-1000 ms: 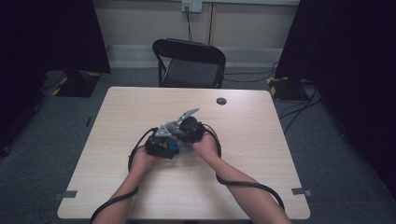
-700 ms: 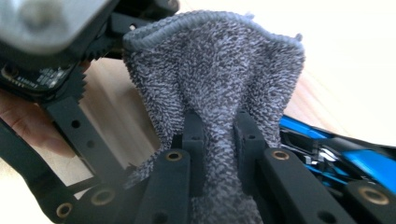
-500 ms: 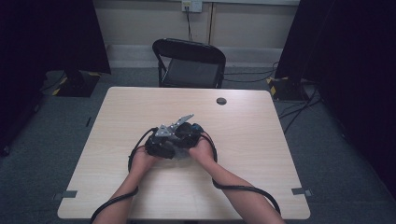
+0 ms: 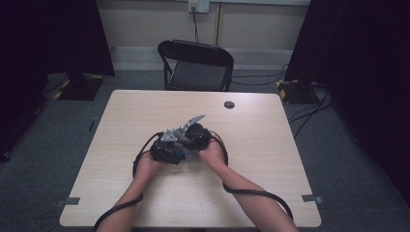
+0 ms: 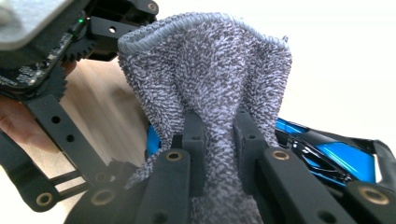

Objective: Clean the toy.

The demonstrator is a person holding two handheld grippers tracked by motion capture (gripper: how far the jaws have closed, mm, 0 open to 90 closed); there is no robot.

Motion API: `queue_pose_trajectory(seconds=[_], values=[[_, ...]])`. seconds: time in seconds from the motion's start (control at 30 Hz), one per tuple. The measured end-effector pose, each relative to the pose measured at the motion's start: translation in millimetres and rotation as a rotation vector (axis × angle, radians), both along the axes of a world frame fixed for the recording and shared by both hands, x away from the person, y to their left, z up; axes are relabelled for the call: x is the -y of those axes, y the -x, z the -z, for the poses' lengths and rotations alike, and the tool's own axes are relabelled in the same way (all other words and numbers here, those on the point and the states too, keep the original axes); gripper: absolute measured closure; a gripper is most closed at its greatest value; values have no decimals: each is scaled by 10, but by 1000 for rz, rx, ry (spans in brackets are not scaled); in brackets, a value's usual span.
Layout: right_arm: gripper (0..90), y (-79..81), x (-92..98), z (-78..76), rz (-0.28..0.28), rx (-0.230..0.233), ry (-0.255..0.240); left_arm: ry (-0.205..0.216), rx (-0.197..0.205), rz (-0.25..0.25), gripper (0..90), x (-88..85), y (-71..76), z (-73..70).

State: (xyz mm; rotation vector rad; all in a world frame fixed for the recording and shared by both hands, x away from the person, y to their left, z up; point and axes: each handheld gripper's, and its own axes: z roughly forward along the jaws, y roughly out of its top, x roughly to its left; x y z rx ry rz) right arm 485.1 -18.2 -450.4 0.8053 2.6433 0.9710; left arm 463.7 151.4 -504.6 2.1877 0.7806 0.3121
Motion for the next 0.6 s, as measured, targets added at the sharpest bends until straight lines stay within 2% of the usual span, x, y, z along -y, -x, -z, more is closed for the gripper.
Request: queue_pose_trajectory(seconds=[0.27,0.4,0.6], values=[[785,-90,143,-45,47,21,12,-1,0,0,235,0,0,0],[784,-166,258,-42,82,5,6,-1,0,0,235,0,0,0],[784,-236,361,-31,122,6,12,0,1,0,235,0,0,0]])
